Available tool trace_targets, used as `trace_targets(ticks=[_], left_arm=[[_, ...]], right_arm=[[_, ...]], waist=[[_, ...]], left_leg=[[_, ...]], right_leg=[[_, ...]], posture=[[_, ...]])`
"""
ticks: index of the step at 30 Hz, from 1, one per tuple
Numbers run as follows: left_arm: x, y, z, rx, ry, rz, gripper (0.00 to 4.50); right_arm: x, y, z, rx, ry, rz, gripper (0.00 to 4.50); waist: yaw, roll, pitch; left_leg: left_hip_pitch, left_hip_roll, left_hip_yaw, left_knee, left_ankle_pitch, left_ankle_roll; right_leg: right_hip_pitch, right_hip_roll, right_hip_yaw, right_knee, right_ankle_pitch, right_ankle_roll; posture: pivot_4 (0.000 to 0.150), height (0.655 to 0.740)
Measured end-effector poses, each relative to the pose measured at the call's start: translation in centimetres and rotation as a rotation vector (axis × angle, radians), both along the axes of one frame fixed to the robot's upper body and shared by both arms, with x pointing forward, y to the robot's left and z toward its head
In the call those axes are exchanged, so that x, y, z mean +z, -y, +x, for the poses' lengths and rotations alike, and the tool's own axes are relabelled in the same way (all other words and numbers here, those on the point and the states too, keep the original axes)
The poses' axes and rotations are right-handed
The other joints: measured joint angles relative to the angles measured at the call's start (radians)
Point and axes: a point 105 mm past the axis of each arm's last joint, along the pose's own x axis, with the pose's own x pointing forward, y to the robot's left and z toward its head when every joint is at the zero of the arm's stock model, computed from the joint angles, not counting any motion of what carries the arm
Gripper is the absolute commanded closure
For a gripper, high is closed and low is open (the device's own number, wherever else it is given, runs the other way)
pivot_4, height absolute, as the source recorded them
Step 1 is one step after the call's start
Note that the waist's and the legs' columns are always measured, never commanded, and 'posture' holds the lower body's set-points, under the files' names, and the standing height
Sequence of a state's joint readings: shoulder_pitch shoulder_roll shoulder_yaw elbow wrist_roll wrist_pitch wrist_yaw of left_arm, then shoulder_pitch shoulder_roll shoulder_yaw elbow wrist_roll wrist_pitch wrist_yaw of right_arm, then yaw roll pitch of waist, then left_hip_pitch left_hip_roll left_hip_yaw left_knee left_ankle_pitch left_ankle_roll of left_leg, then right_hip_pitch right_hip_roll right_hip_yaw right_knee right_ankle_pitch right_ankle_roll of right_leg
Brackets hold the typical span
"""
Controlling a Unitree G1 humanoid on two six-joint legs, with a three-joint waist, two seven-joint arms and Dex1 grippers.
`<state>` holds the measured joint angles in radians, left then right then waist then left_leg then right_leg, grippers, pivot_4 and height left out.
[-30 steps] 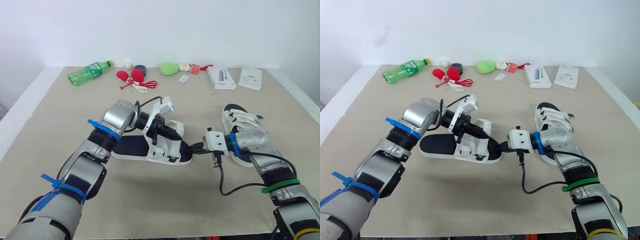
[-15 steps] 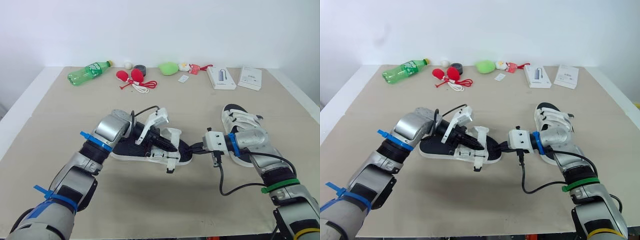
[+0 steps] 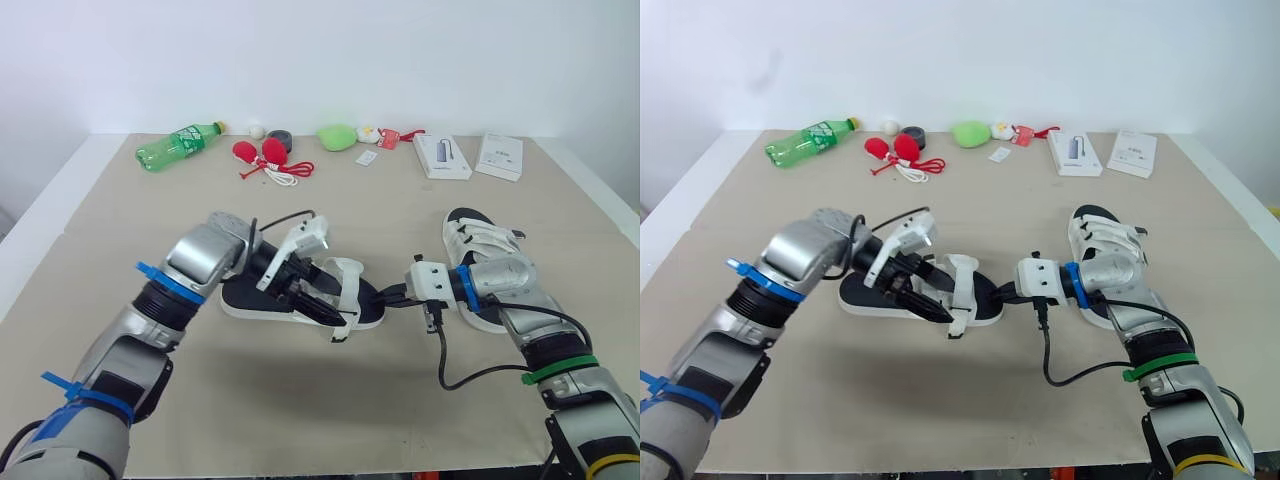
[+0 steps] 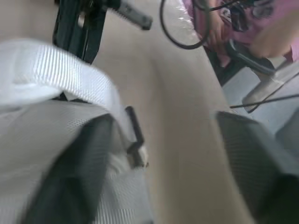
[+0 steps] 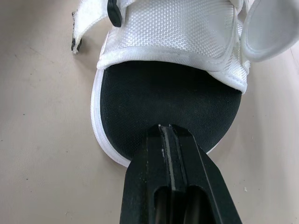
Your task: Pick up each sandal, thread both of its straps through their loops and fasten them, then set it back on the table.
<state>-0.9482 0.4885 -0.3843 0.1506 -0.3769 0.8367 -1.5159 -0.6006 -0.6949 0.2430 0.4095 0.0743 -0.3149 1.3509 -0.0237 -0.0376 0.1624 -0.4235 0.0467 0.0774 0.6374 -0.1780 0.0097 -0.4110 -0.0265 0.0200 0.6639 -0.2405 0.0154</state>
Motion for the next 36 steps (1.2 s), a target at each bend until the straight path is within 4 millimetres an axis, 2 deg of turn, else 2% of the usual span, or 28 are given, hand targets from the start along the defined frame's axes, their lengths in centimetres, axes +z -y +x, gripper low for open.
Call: trace_targets(ticks=[2, 4, 5, 7, 9, 11, 16, 18, 24, 31, 36], left_arm=[[2.0, -1.4, -0.5, -0.029, 0.007, -0.026, 0.98], [3.0, -2.4, -1.0, -0.042, 0.004, -0.038, 0.98], [3.7, -3.3, -1.9, -0.060, -0.018, -0.036, 0.98], [3.9, -3.9, -3.3, -0.092, -0.065, -0.031, 0.98], [2.3, -4.2, -4.3, -0.105, -0.111, -0.017, 0.98], [-0.2, -4.2, -4.7, -0.079, -0.177, -0.001, 0.98], [-2.7, -2.7, -4.8, -0.012, -0.195, -0.027, 0.98], [-3.7, -1.3, -3.7, 0.065, -0.104, -0.043, 0.98], [-5.2, 0.7, -1.7, 0.209, 0.055, -0.071, 0.98], [-6.2, 0.8, -1.4, 0.247, 0.119, -0.051, 0.98], [-6.0, -0.4, -1.0, 0.269, 0.132, -0.032, 0.98]], right_arm=[[0.0, 0.0, 0.0, 0.002, 0.000, 0.000, 4.50], [0.0, 0.0, 0.0, 0.003, 0.000, -0.001, 4.50], [0.0, 0.0, 0.0, 0.004, 0.000, -0.001, 4.50], [0.0, 0.1, 0.0, 0.001, -0.004, -0.003, 4.50], [0.0, 0.1, 0.0, -0.001, -0.003, -0.001, 4.50], [0.0, 0.1, 0.1, -0.003, -0.002, 0.001, 4.50], [0.0, 0.1, 0.1, -0.005, -0.003, 0.001, 4.50], [-0.1, 0.1, 0.0, -0.002, -0.004, 0.000, 4.50], [-0.1, 0.1, 0.0, -0.003, -0.004, 0.000, 4.50], [-0.1, 0.2, -0.1, -0.004, -0.001, -0.001, 4.50], [-0.1, 0.3, -0.2, -0.004, 0.002, -0.004, 4.50]], waist=[[-0.001, 0.000, 0.000], [-0.001, 0.000, 0.000], [-0.001, 0.000, 0.000], [-0.001, 0.000, 0.000], [0.000, 0.001, 0.000], [0.000, 0.000, 0.001], [0.001, -0.002, 0.001], [0.001, -0.002, 0.001], [0.002, -0.002, 0.001], [0.002, -0.002, 0.001], [0.002, -0.002, 0.001]], left_leg=[[0.000, 0.000, 0.000, 0.000, 0.000, 0.000], [0.000, 0.000, 0.000, -0.001, 0.000, 0.000], [0.000, 0.000, 0.000, -0.001, 0.000, 0.000], [0.001, 0.000, 0.000, -0.001, 0.000, 0.000], [0.001, 0.000, 0.000, -0.001, 0.000, 0.000], [0.001, 0.000, 0.000, -0.001, 0.000, 0.000], [0.001, 0.000, 0.000, 0.000, 0.000, 0.000], [0.001, 0.000, 0.000, 0.000, 0.000, 0.000], [0.001, -0.001, 0.000, 0.000, 0.000, 0.000], [0.001, -0.001, 0.001, 0.000, 0.000, 0.000], [0.001, -0.001, 0.001, 0.000, 0.000, 0.000]], right_leg=[[0.000, 0.000, 0.000, 0.000, 0.000, 0.000], [0.000, 0.000, 0.000, 0.000, -0.001, 0.000], [0.000, 0.000, 0.000, 0.000, -0.001, 0.000], [0.000, 0.000, 0.000, 0.000, -0.002, 0.000], [0.001, -0.001, 0.000, 0.000, -0.002, 0.000], [0.001, -0.003, -0.001, 0.000, -0.001, 0.000], [0.001, -0.006, -0.001, 0.000, -0.001, -0.001], [0.001, -0.006, -0.001, 0.000, -0.001, -0.001], [0.002, -0.007, -0.001, 0.000, 0.000, -0.001], [0.002, -0.008, -0.001, 0.000, 0.000, 0.000], [0.002, -0.008, -0.002, 0.000, -0.001, 0.000]], posture=[[0.150, 0.7400], [0.150, 0.7400], [0.150, 0.7400], [0.150, 0.7400], [0.150, 0.7400], [0.150, 0.7400], [0.150, 0.7400], [0.150, 0.7400], [0.150, 0.7400], [0.150, 0.7400], [0.150, 0.7400]])
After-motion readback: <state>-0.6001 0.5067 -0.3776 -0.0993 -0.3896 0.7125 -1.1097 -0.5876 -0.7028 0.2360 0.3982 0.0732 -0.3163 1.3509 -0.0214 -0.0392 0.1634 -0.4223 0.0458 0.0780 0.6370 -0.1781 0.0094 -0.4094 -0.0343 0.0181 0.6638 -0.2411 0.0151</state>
